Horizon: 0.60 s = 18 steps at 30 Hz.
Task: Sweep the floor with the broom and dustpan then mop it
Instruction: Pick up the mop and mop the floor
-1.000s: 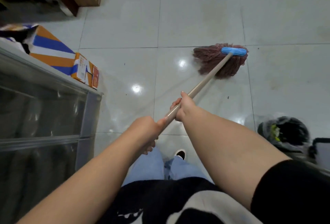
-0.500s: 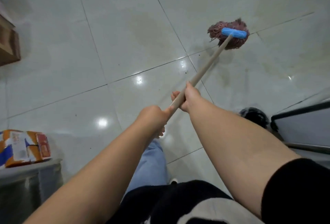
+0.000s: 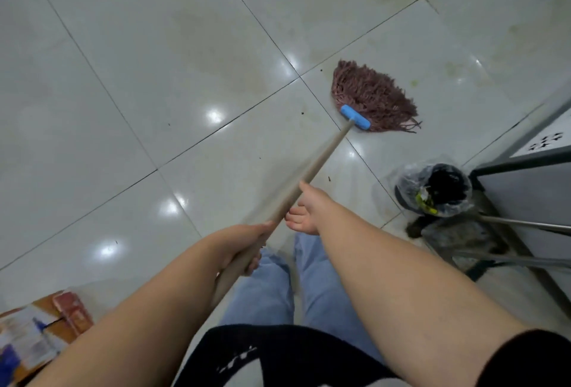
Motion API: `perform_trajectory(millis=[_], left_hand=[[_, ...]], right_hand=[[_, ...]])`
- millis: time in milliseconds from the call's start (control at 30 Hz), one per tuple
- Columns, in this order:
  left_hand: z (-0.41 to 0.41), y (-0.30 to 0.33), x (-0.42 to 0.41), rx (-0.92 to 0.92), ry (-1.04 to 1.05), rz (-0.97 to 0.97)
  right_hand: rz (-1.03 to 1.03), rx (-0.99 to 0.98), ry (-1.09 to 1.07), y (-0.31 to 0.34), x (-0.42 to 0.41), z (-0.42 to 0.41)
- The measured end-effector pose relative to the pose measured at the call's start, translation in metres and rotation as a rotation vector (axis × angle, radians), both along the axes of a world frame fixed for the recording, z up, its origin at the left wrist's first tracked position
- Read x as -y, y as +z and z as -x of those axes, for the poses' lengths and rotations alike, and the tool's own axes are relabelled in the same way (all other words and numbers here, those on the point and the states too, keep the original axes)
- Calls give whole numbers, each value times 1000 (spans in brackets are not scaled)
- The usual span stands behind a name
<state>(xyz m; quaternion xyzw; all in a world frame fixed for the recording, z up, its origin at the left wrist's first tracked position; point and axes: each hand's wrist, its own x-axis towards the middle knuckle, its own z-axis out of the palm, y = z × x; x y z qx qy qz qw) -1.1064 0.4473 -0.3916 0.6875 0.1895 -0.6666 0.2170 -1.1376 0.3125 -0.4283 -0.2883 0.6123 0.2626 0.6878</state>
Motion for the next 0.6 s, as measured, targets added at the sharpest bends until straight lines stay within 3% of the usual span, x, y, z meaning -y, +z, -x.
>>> perform_trajectory(millis=[167,333,500,600], left_hand=[[-25,19,25,-89,-44,-31],[-26,17,28,-7,-142,-109],[-33,8,6,37,-117,-69],[-50,10,-21,48,-197,-76]], right_hand=[[21,-60,94,-21,9,-24],[-87,-68,-178,-27,3,-36],[-47,-97,-309,-31,-26,-47],[-47,-99,-612,-24,-71,-63]])
